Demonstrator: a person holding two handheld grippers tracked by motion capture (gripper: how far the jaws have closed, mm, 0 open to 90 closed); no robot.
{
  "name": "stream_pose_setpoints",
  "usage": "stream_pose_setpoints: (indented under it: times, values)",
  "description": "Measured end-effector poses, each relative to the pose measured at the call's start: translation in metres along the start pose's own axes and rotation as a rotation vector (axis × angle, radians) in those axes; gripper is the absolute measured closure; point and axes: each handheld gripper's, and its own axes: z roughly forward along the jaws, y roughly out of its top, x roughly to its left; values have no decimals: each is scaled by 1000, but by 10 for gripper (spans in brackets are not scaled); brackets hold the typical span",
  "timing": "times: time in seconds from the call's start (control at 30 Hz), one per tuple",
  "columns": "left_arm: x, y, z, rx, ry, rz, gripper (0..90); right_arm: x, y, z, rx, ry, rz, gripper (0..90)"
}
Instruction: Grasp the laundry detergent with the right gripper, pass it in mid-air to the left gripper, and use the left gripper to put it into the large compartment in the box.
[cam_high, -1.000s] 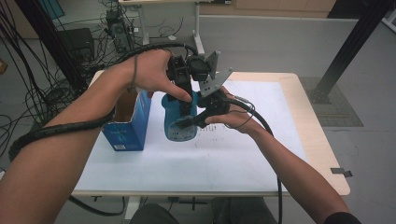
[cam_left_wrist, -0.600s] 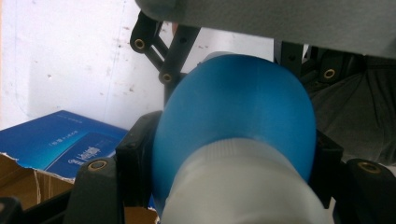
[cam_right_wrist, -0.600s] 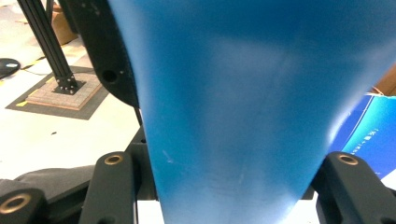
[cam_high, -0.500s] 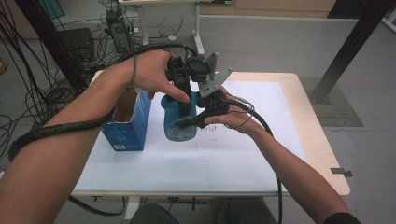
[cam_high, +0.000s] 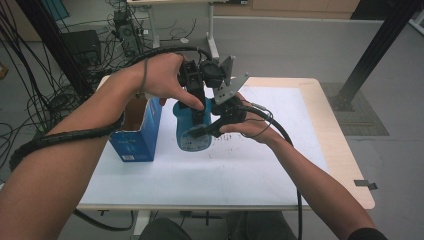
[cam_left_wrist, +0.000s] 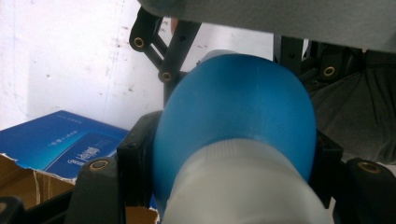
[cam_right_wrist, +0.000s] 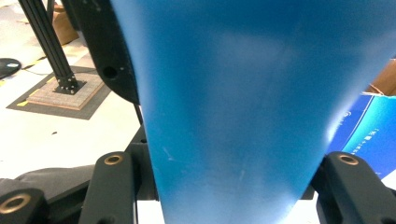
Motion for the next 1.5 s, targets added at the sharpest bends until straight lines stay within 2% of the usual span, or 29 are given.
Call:
stream_pose_setpoints:
  times: [1.5]
  values:
    - [0,0,1,-5,-7,3,361,0,-1,0,-1,4,6,433]
